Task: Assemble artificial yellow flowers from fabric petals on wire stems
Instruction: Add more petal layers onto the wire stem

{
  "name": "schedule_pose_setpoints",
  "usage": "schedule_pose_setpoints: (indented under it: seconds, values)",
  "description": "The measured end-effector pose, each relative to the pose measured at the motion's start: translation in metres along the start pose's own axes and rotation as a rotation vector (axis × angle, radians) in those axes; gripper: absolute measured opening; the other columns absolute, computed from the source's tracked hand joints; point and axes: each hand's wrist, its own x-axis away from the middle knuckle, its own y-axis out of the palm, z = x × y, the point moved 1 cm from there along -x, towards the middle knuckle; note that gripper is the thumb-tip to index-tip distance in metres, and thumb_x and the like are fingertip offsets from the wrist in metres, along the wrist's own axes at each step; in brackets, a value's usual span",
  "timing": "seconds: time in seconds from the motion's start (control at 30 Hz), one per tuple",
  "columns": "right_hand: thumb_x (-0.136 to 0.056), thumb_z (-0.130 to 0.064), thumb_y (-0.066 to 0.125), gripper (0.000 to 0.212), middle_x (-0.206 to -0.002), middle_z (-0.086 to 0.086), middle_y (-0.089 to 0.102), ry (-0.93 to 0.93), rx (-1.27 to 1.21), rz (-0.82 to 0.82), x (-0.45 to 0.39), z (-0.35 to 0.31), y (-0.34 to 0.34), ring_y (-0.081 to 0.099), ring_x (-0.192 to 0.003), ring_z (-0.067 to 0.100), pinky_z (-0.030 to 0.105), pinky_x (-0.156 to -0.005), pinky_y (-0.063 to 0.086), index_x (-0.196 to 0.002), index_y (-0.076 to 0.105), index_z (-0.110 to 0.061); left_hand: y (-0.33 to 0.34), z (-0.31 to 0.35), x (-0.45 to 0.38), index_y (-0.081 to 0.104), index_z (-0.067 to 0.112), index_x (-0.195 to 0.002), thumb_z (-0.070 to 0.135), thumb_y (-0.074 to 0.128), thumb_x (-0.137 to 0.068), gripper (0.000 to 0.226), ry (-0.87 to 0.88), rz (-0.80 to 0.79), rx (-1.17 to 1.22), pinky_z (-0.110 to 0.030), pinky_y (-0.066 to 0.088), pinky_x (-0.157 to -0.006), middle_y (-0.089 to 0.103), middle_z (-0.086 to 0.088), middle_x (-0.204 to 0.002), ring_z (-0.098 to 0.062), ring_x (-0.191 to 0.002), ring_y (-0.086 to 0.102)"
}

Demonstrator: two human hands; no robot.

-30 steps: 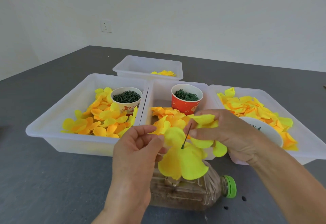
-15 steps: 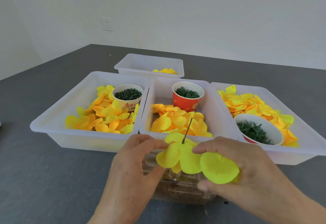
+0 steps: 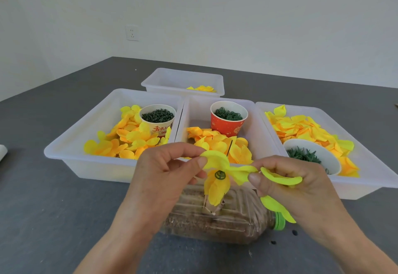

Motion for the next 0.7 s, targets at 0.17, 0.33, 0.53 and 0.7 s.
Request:
schedule_pose_setpoints:
  seconds: [0.17,0.33,0.53,0.7]
  values:
    - [-0.06,-0.039,0.069,0.02,-0.068,0.003,0.072,0.085,-0.109,-0.019,0.0,0.008,-0.004,0.063,-0.067,0.006,0.016,-0.065,0.048,-0.075,0.076,-0.027,-0.004,-0.002,0.003,0.074,0.008,-0.076,0.021,0.07,-0.055,0.025,-0.114,-0.05,0.19,-0.025,0.056,-0.061,0.073,-0.015,-0.079,-0.026,-0.075,0.071]
    - [-0.054,-0.032,0.072,0.026,-0.062,0.012,0.067,0.181,-0.261,0.006,0.0,0.017,-0.004,0.054,-0.046,0.015,0.022,-0.039,0.04,-0.074,0.077,-0.017,-0.004,-0.004,0.001,0.073,0.002,-0.078,0.026,0.068,-0.059,0.031,-0.289,-0.101,0.362,-0.035,0.059,-0.066,0.072,-0.018,-0.093,-0.027,-0.075,0.07]
    - [-0.059,-0.037,0.08,0.025,-0.045,0.009,0.055,0.163,-0.239,-0.003,-0.001,0.019,-0.001,0.042,-0.037,0.007,0.019,-0.04,0.031,-0.067,0.076,-0.014,0.004,-0.01,-0.007,0.071,0.005,-0.072,0.017,0.066,-0.06,0.018,-0.323,0.062,0.394,-0.029,0.058,-0.056,0.072,-0.015,-0.081,-0.022,-0.062,0.068]
    - [-0.044,-0.034,0.078,0.023,-0.047,-0.005,0.059,0.217,-0.189,0.061,-0.004,0.02,0.003,0.049,-0.043,0.005,0.015,-0.043,0.038,-0.059,0.074,-0.017,0.012,-0.022,-0.007,0.068,0.006,-0.071,-0.003,0.071,-0.056,0.018,-0.258,0.238,0.371,-0.023,0.056,-0.056,0.067,-0.006,-0.061,-0.015,-0.055,0.062]
